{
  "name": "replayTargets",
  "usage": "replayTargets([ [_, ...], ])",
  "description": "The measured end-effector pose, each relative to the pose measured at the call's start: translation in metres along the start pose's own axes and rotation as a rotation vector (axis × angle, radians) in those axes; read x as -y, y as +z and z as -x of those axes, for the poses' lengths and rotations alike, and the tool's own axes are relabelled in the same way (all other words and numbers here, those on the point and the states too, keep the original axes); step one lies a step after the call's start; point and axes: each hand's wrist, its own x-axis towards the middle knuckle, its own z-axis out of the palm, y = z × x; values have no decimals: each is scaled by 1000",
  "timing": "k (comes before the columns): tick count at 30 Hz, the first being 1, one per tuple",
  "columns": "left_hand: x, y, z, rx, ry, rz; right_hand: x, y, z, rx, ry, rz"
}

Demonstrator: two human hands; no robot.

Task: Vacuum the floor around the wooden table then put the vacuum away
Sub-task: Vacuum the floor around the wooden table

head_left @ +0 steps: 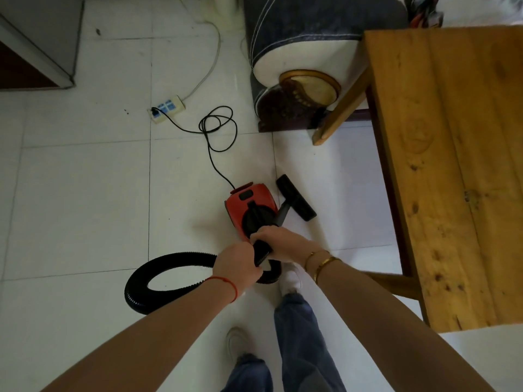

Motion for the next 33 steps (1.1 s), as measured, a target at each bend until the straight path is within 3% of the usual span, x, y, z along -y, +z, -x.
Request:
replayTargets([
  [8, -21, -53, -63, -36, -103, 65, -35, -75, -53, 79, -58, 58],
  [19, -77, -107, -155, -67, -38, -4, -111, -156, -74, -28, -29, 11],
  [24, -88, -109, -167, 14, -23, 4, -125, -161, -73, 35, 14, 47],
  [33, -55, -110, -137, -2, 60, -99, -84, -132, -64, -88, 21, -79],
])
